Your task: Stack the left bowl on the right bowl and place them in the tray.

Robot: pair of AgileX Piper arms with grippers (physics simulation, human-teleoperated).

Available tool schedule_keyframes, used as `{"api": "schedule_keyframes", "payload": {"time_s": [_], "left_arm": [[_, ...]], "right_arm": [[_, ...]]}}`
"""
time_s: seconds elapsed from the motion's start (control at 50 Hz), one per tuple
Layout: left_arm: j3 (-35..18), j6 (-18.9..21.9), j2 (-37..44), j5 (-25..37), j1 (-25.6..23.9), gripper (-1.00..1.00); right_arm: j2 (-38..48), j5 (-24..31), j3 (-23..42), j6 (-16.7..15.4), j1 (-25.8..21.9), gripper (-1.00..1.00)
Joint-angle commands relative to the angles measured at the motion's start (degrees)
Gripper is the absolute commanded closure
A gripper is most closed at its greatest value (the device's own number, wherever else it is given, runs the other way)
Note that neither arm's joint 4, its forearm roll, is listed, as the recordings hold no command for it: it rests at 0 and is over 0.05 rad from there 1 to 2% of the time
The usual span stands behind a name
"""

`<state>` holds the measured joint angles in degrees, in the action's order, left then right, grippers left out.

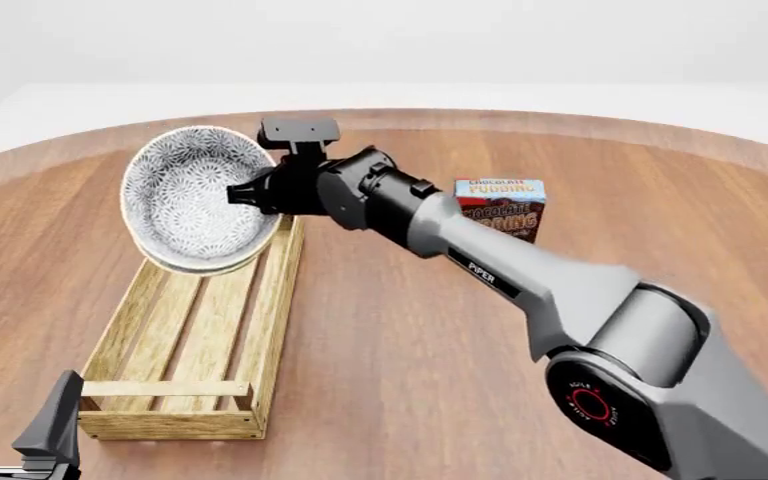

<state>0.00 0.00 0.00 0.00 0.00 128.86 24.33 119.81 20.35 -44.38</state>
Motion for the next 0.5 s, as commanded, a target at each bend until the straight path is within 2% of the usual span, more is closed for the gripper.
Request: {"api": "schedule_keyframes", "payload": {"time_s": [0.02, 0.04, 0.5], "left_arm": [[0.0, 0.0, 0.0, 0.0, 0.0, -1.0], [0.0, 0.0, 0.0, 0.0, 0.0, -1.0], [0.0, 0.0, 0.0, 0.0, 0.0, -1.0]], "right_arm": [[0.79, -1.54, -0.37, 0.6, -0.62, 1.0], [1.03, -1.87, -0.61, 1.46, -0.91, 1.0], [4.82, -2.11, 1.35, 1.15, -2.67, 1.0]]}}
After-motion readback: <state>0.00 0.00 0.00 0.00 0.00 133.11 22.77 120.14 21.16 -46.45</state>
